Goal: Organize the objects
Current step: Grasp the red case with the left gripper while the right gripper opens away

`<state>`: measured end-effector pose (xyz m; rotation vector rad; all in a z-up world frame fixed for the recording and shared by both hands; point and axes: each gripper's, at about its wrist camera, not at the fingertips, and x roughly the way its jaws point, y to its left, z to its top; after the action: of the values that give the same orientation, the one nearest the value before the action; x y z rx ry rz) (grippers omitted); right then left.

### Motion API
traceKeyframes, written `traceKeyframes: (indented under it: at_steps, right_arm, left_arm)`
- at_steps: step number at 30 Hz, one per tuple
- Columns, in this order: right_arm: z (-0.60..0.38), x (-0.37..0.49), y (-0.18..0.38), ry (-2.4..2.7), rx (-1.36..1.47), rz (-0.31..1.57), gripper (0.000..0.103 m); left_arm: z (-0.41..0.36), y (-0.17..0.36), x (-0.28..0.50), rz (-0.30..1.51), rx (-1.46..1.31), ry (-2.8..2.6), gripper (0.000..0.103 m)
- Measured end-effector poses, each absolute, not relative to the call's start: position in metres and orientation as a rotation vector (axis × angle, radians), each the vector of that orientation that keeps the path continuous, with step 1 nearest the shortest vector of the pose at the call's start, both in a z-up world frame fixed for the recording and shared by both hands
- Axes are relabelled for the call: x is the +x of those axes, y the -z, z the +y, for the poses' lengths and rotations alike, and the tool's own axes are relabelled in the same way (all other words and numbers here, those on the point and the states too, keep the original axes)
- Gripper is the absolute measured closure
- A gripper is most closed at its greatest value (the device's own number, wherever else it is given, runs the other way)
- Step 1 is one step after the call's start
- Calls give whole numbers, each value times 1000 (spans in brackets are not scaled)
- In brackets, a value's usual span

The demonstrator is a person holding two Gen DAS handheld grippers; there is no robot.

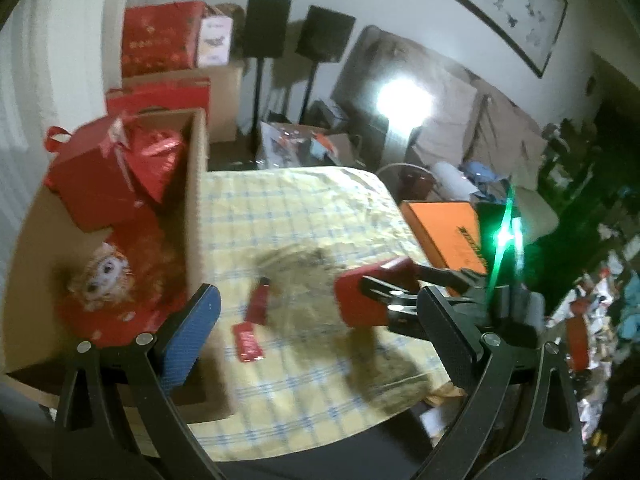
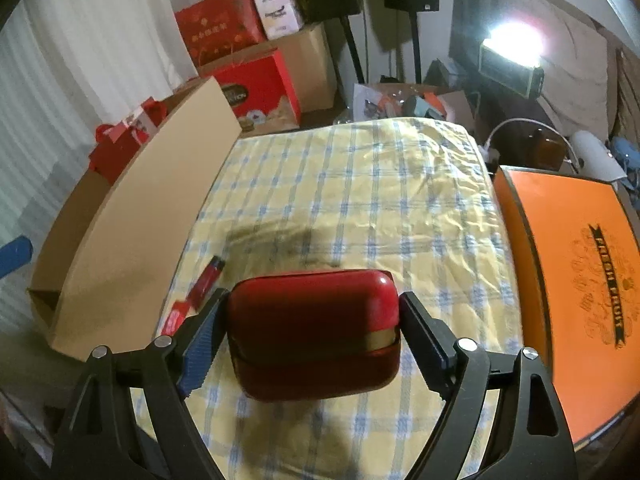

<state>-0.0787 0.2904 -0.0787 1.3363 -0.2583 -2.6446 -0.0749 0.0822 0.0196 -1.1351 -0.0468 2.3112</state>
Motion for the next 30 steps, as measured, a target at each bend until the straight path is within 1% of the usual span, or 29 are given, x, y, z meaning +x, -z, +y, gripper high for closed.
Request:
traceKeyframes:
  at_steps: [5, 10, 19, 25, 30]
  right_arm:
    - [290, -83, 86, 2617, 1317, -306, 16]
    - [295, -75, 82, 2622, 1303, -307, 11]
    - [292, -76, 87, 2596, 1297, -273, 10]
    - [296, -66, 93, 2575, 1278, -333, 9]
    - [304, -54, 99, 2546, 1279, -426, 9]
  left_arm:
    - [95, -11, -84, -103, -1187, -2254, 5]
    - [108, -1, -92, -155, -1221, -2210, 5]
    - [137, 17, -105, -182, -1274, -2162, 5]
    - [144, 31, -108, -164, -1327, -2151, 5]
    - [154, 46, -111, -148, -1380, -2113, 5]
